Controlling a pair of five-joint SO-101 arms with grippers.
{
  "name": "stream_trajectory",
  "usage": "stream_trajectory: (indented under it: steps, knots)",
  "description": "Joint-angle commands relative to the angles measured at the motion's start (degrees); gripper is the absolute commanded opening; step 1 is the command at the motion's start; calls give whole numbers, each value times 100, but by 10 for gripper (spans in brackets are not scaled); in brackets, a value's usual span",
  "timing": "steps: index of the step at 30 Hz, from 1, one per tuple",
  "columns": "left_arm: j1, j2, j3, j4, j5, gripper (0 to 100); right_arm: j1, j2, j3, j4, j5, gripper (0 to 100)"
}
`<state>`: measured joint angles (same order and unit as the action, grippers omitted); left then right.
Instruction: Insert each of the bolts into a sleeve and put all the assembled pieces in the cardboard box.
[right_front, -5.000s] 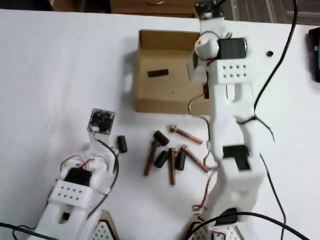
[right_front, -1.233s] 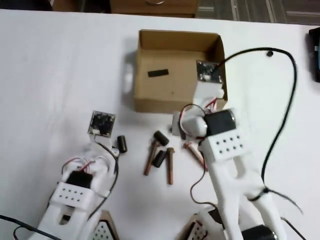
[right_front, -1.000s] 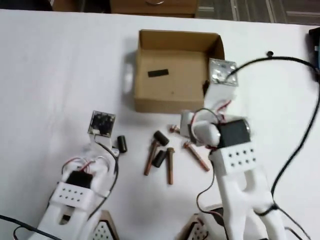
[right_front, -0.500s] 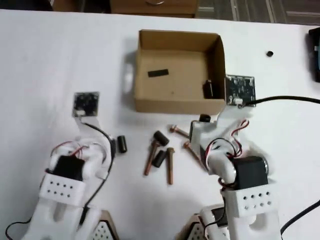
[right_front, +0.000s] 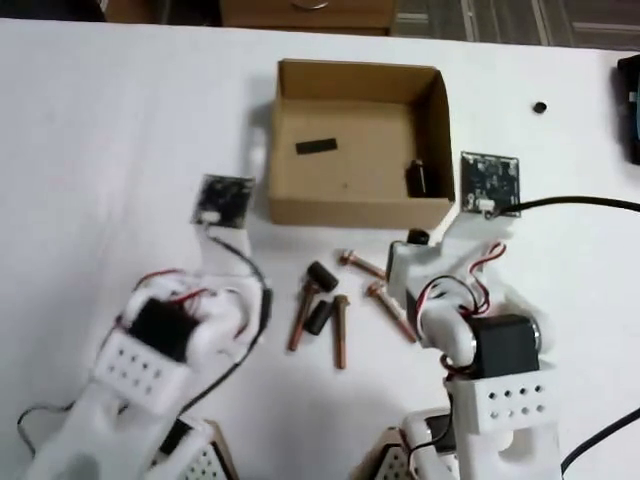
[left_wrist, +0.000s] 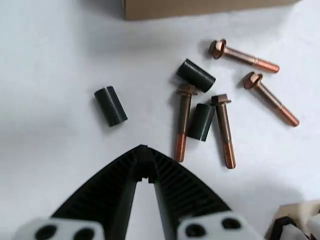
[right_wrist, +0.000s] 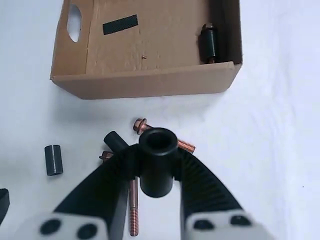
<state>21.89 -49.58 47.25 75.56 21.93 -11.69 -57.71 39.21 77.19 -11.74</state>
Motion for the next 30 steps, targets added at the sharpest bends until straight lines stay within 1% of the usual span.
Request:
stream_trajectory:
  steps: [1, 4, 7, 9, 12, 15, 24, 30]
  knots:
    - [299, 1204, -576, 70, 35, 20, 136, -145, -18, -92, 26, 20]
    - [466, 2198, -980, -123, 18, 20, 110, -145, -18, -92, 26, 20]
    - [659, 3033, -1393, -141, 18, 24, 136, -145, -18, -92, 26, 20]
    - [730, 3473, -1604, -149, 18, 53, 136, -145, -18, -40, 26, 20]
    - [721, 3974, -1859, -229, 9, 122, 136, -145, -18, -4, 18, 20]
    - [712, 4316, -2018, -404, 0, 155, 136, -145, -18, 22, 26, 20]
    - [703, 5081, -2000, -1204, 0, 154, 145, -145, -9, 13, 35, 20]
    - [703, 5512, -2026, -1600, -9, 154, 136, -145, 0, 4, 35, 20]
